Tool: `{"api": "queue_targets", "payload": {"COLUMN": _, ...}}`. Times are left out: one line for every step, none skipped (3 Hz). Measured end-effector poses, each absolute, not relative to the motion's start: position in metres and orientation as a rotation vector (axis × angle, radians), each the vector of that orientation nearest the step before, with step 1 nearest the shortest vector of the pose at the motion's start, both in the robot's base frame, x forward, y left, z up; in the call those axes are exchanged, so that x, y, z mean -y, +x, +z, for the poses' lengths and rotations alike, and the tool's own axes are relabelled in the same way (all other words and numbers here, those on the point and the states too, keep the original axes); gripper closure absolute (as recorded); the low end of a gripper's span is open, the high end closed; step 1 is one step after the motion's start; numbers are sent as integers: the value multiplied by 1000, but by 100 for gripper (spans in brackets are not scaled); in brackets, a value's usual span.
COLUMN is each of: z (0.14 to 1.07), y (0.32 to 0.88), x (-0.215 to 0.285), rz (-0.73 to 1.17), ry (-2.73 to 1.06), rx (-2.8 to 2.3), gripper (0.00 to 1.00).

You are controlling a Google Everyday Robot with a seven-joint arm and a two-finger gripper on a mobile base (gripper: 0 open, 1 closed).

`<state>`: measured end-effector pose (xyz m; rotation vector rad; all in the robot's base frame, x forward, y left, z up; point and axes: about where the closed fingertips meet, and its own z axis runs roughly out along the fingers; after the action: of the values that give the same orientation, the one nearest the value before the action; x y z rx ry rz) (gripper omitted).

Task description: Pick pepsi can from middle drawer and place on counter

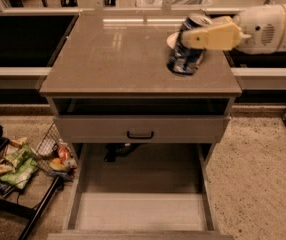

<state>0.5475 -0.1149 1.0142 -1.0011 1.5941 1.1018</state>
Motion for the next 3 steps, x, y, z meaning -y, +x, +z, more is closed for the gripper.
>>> {"api": "queue_targets", "payload": {"z": 1020, "y": 558, "x": 2, "rz": 1151, "ry": -1045, "rx": -1483, "gripper": 100}}
{"api": "queue_targets", "payload": {"z": 978, "y": 578, "x": -75, "rz": 1092, "ry": -1090, "rx": -1516, "gripper": 100}}
{"api": "queue_targets", "payload": {"z": 920, "y": 612, "x": -134, "rz": 1020, "ry": -1105, "rx": -1600, "gripper": 100}}
